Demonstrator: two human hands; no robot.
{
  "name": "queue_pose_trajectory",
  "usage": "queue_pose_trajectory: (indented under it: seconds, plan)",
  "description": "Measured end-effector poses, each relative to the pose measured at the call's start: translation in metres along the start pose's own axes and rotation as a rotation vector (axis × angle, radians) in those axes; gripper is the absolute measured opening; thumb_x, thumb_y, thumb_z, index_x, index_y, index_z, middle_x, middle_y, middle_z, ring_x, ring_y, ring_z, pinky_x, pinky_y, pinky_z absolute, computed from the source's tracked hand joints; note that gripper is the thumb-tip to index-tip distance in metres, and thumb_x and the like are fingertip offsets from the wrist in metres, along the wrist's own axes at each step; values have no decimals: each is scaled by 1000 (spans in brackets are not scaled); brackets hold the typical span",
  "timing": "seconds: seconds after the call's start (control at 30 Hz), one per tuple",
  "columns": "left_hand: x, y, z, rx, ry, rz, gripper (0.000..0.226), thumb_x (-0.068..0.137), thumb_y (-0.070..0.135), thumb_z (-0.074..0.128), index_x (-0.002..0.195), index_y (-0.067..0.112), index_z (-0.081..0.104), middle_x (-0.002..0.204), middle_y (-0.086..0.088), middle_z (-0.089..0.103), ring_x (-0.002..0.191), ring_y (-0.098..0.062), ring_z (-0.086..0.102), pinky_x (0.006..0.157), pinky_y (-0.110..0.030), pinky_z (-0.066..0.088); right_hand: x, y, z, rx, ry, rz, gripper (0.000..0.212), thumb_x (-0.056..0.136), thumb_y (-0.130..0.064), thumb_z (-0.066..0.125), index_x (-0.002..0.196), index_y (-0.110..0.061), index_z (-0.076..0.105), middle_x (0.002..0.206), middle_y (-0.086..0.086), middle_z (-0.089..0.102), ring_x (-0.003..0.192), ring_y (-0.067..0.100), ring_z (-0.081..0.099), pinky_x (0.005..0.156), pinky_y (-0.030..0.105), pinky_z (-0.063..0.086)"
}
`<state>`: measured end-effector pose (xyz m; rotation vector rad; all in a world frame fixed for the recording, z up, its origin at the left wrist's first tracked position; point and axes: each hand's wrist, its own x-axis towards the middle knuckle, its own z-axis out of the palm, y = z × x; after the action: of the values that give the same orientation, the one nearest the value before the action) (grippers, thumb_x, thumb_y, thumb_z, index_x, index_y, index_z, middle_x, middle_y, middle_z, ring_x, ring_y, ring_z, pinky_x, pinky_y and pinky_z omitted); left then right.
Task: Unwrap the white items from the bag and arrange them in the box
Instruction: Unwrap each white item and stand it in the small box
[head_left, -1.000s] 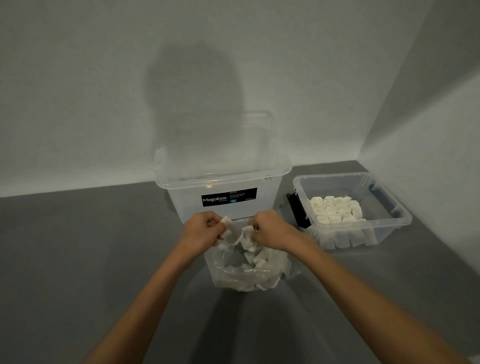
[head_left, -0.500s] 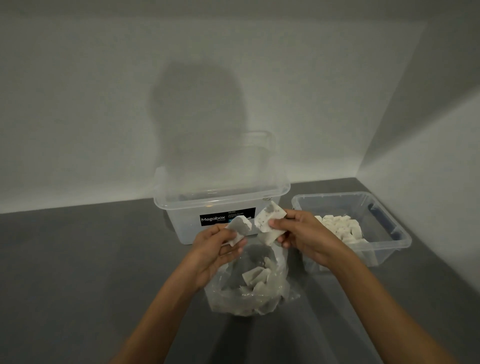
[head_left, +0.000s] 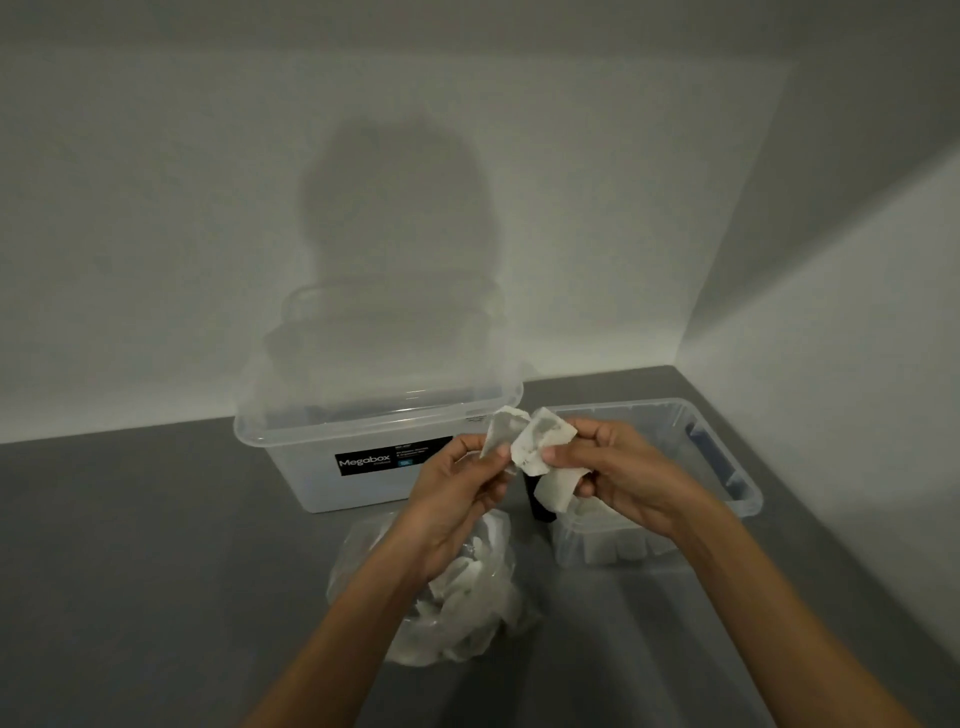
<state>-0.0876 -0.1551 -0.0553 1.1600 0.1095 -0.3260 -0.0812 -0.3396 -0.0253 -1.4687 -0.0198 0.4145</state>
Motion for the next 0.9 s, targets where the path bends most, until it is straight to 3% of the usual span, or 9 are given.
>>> queue_pose_trajectory:
  seconds: [0.13, 0.2, 0.3, 0.4, 0.5, 0.67, 0.8, 0.9]
  plan:
    - [9, -8, 35, 118, -64, 30, 15, 87, 4, 64, 102, 5, 60, 89, -8, 71, 82, -14, 68, 74, -23, 57, -2, -3, -24, -7, 43, 36, 22, 84, -2, 66, 106, 2, 69, 77, 5, 66, 62, 10, 54, 55, 20, 39]
    - [13, -9, 46, 225, -88, 34, 20, 85, 8, 66, 105, 5, 62, 96, -11, 71, 93, -19, 69, 83, -29, 57, -4, -5, -39, -19, 70, 60, 22, 83, -2, 67, 104, 4, 69, 75, 6, 66, 63, 11, 54, 57, 22, 41]
    - [23, -4, 59, 381, -119, 67, 21, 87, 14, 64, 108, 13, 65, 103, -6, 72, 100, -18, 67, 93, -35, 51, -8, -9, -63, -109, 59, 71, 19, 83, -1, 67, 100, 7, 69, 71, 6, 66, 58, 9, 53, 50, 18, 41]
    - [38, 3, 75, 459, -111, 126, 19, 90, 20, 62, 108, 18, 68, 103, -2, 73, 96, -14, 67, 88, -31, 52, -9, -10, -83, -217, 41, 76, 13, 82, 0, 67, 94, 3, 71, 70, 5, 68, 57, 9, 53, 49, 19, 40]
    - [53, 2, 93, 611, -121, 171, 18, 87, 20, 68, 102, 13, 71, 101, -9, 72, 86, -13, 66, 76, -23, 54, -7, -9, -99, -260, 16, 83, 15, 83, -1, 68, 97, 4, 71, 75, 7, 69, 59, 10, 55, 50, 19, 42]
    - [76, -7, 108, 714, -67, 179, 12, 84, 14, 71, 94, 7, 72, 81, -8, 68, 68, -10, 59, 62, -16, 52, -5, -4, -134, -283, 113, 66, 13, 82, 1, 68, 93, 5, 72, 75, 7, 70, 60, 13, 54, 50, 19, 44]
    - [94, -20, 109, 1141, -150, 209, 4, 84, 7, 68, 87, 5, 71, 73, -6, 67, 64, -11, 61, 61, -18, 54, -2, 3, -164, -258, 213, 52, 6, 82, 2, 68, 83, 1, 73, 70, 7, 68, 58, 16, 52, 48, 20, 44]
    - [105, -37, 113, 1483, -282, 154, 7, 84, 8, 66, 87, 8, 73, 85, -3, 70, 75, -12, 62, 79, -26, 54, -2, 6, -176, -273, 224, 54, 5, 83, 1, 68, 81, 0, 72, 70, 9, 66, 55, 14, 51, 46, 19, 43]
